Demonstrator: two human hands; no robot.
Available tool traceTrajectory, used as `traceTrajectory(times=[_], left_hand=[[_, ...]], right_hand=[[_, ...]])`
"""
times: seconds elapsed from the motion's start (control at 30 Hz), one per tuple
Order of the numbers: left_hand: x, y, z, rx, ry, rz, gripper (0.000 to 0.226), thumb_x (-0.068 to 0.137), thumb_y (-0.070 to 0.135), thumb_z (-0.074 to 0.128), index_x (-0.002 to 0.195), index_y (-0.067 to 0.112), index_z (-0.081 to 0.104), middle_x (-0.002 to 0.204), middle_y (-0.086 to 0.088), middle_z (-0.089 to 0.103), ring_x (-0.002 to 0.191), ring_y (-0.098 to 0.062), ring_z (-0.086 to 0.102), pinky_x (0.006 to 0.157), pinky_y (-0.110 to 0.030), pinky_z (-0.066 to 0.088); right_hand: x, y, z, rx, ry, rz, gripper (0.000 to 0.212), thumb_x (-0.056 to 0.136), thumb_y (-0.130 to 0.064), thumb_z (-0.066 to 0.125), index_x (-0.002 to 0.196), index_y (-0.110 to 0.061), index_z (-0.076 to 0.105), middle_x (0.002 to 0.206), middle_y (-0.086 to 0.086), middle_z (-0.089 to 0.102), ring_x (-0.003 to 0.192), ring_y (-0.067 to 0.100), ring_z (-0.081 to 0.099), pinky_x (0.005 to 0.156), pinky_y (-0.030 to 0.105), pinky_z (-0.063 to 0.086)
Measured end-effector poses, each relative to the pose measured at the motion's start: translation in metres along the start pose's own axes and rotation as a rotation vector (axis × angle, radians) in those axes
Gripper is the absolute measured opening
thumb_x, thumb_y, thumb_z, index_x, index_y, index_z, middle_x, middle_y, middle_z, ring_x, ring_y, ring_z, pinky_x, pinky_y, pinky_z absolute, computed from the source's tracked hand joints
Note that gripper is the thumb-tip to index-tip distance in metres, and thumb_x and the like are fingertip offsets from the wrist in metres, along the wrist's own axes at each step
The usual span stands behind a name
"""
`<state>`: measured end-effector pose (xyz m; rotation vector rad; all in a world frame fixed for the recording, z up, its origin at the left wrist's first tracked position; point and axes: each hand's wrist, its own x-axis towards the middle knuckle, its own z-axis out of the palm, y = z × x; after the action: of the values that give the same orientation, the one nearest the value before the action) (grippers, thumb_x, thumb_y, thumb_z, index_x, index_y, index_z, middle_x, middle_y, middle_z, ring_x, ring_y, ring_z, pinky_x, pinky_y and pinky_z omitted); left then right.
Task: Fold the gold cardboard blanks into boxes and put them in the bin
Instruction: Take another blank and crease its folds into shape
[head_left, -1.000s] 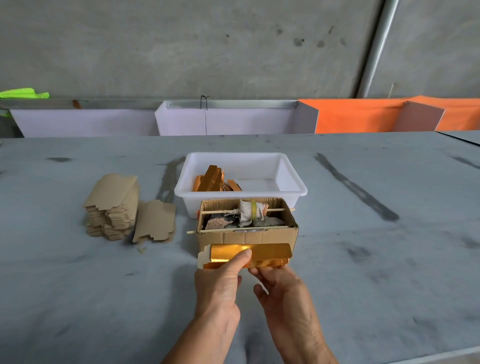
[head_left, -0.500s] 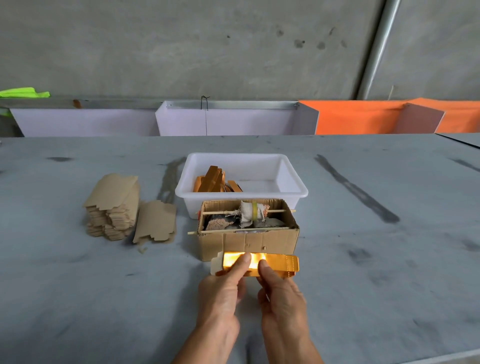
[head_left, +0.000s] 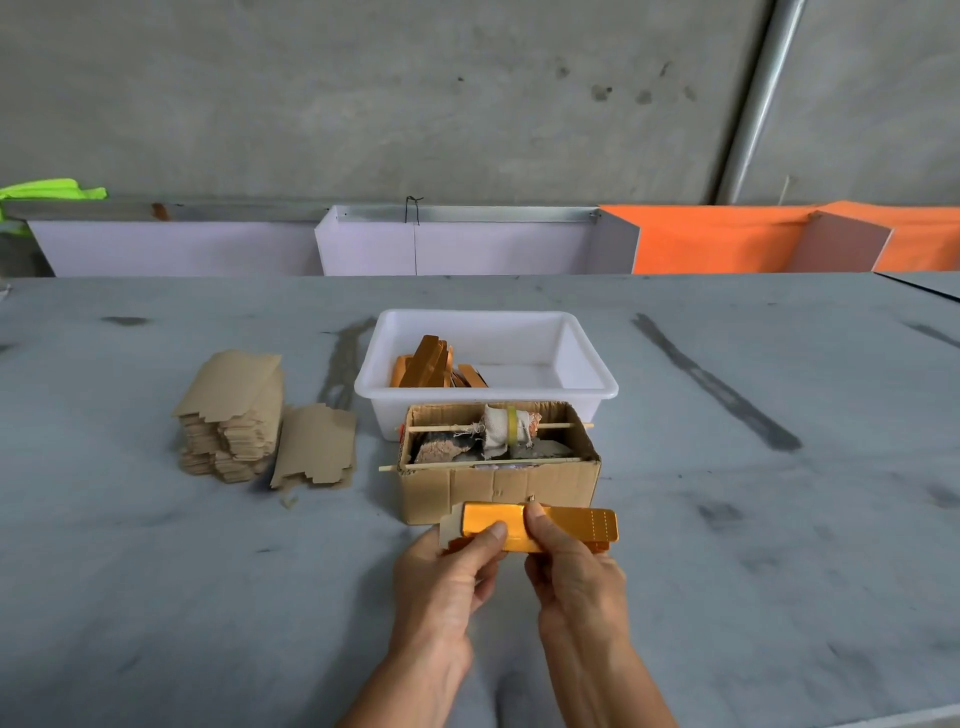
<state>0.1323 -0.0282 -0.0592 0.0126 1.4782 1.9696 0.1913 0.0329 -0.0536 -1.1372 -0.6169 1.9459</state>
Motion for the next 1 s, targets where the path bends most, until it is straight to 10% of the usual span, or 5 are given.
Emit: traceTrajectory(times=[0.2, 0.47, 1.0], left_hand=[[0.005, 0.01, 0.0, -0.058, 0.079, 0.061, 0.01, 0.077, 0.001, 0.072, 0.075, 0.008, 0.066, 0.054, -0.002, 0.064, 0.051, -0.013, 0.057, 0.052, -0.023, 0.049], [0.007, 0.022, -0.006, -0.022, 0.037, 0.092, 0.012, 0.075, 0.001, 0.074, 0.076, 0.009, 0.065, 0.056, -0.002, 0.062, 0.051, -0.014, 0.054, 0.051, -0.024, 0.047], [0.051, 0.108, 0.002, 0.208, -0.018, 0.219, 0.009, 0.081, -0.002, 0.068, 0.08, 0.005, 0.062, 0.077, -0.014, 0.071, 0.057, -0.02, 0.07, 0.047, -0.023, 0.053]], right_hand=[[-0.002, -0.013, -0.002, -0.099, -0.198, 0.112, 0.024, 0.08, -0.032, 0.07, 0.093, -0.013, 0.065, 0.091, 0.01, 0.074, 0.087, 0.023, 0.068, 0.071, 0.032, 0.046], [-0.009, -0.021, 0.002, -0.277, -0.086, -0.141, 0.026, 0.085, -0.007, 0.067, 0.06, -0.011, 0.059, 0.052, 0.003, 0.063, 0.051, 0.012, 0.061, 0.06, 0.026, 0.042], [0.013, -0.06, 0.1, -0.571, -0.393, -0.192, 0.012, 0.09, -0.017, 0.064, 0.084, -0.007, 0.066, 0.067, 0.002, 0.072, 0.06, 0.012, 0.067, 0.053, 0.023, 0.048]])
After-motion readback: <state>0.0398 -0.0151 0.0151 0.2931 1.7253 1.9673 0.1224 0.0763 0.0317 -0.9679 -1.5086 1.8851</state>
